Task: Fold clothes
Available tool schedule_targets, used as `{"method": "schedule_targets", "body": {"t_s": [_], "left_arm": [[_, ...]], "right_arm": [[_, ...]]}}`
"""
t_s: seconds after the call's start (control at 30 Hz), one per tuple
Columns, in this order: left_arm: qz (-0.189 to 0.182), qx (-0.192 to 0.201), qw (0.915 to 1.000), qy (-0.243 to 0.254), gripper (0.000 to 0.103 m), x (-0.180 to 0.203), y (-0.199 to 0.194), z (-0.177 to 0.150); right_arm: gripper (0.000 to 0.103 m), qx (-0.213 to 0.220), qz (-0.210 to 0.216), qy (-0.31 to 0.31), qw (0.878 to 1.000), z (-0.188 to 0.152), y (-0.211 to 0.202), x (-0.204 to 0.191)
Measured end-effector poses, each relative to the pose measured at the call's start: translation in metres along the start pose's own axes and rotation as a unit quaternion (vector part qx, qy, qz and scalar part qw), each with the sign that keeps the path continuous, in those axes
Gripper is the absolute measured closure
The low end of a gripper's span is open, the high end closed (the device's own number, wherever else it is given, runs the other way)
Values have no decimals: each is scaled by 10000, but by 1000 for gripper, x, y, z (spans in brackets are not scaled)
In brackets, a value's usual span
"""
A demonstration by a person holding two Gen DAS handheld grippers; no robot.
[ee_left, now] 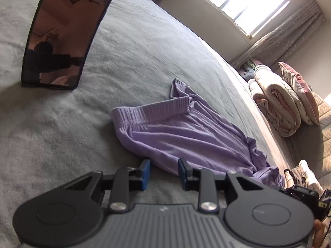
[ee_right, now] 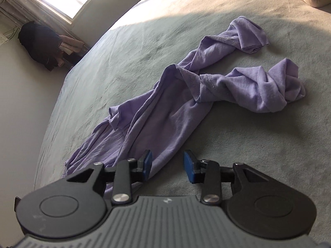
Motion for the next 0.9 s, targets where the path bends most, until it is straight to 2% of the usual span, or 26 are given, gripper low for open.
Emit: {"method": "schedule_targets", "body": {"t_s": [0.07, 0.1, 0.13, 0.17, 0.2, 0.3, 0.57, 0.9], "left_arm": [[-92, 28, 9991, -411, 77, -9, 3, 2], [-98, 45, 9984, -563, 81, -12, 4, 2], [-90, 67, 9974, -718, 85, -15, 5, 2], [-83, 78, 9963, -848, 96, -18, 7, 1], [-78, 73, 9955, -943, 100, -21, 8, 0], [-134, 111, 9933, -1140, 101, -26, 7, -2], [-191, 139, 9953, -943, 102, -16, -11, -7], [-293, -212, 9949, -946, 103, -32, -32, -24]], "right_arm": [[69, 80, 11, 86, 9999, 0, 3, 1], [81, 104, -16, 115, 9999, 0, 3, 1], [98, 110, -43, 173, 9998, 0, 4, 3], [100, 113, -68, 240, 9996, 0, 3, 5], [100, 138, -59, 302, 9994, 0, 1, 7], [101, 261, -26, 390, 9989, -2, -10, 11], [101, 570, 34, 211, 9981, -10, -56, 11], [101, 774, 40, -99, 9969, -44, -109, 13]]}}
Point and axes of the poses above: each gripper's, at about its wrist camera, not at the fingertips, and y roughly the way its jaws point, x to its right, z to its top, the point moved 1 cm from there along y, roughly the way its jaws point, and after that the axes turned 7 degrees about y, right-handed, at the moved point
